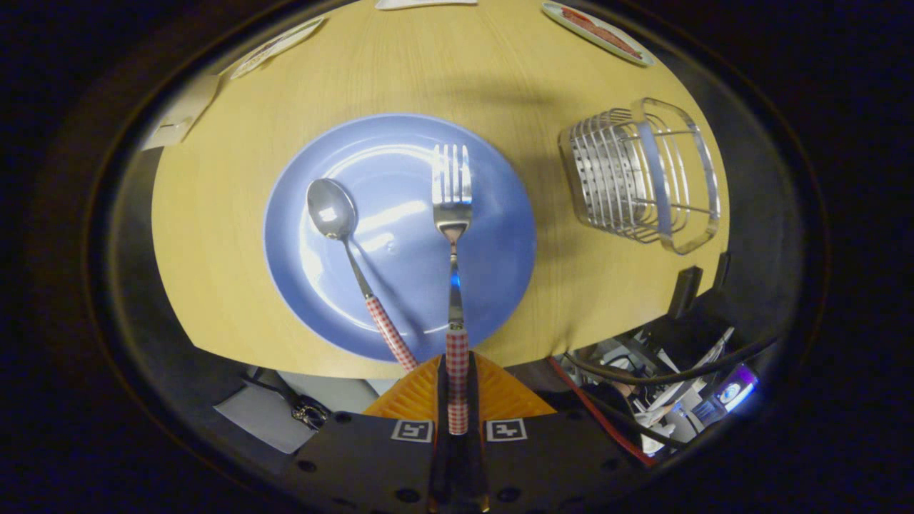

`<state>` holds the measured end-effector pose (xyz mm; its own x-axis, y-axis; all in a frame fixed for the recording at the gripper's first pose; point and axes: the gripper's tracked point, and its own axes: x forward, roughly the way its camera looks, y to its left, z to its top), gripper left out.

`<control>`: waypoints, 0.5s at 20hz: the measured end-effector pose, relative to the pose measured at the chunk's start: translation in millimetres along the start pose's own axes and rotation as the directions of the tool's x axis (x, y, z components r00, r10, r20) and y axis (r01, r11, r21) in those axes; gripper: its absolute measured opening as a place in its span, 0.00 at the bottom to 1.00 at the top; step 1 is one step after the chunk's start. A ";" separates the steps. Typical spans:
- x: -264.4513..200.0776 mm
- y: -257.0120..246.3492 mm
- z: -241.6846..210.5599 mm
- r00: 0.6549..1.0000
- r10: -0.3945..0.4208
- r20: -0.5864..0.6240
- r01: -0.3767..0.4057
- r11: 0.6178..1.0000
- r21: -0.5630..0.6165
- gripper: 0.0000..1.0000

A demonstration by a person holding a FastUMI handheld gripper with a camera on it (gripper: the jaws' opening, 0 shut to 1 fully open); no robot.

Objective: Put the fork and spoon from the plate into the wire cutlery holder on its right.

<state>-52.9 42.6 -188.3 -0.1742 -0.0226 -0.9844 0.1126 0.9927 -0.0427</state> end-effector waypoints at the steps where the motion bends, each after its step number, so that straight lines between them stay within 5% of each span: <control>1: -7.4 -6.8 -4.3 1.000 -0.007 -0.014 0.007 1.000 0.005 0.13; 10: -84.8 -80.2 -28.9 0.979 -0.085 -0.183 0.095 0.994 0.045 0.13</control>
<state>-75.4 -31.7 -96.5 -0.3590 -0.0853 -0.9294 0.1396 0.9797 -0.1439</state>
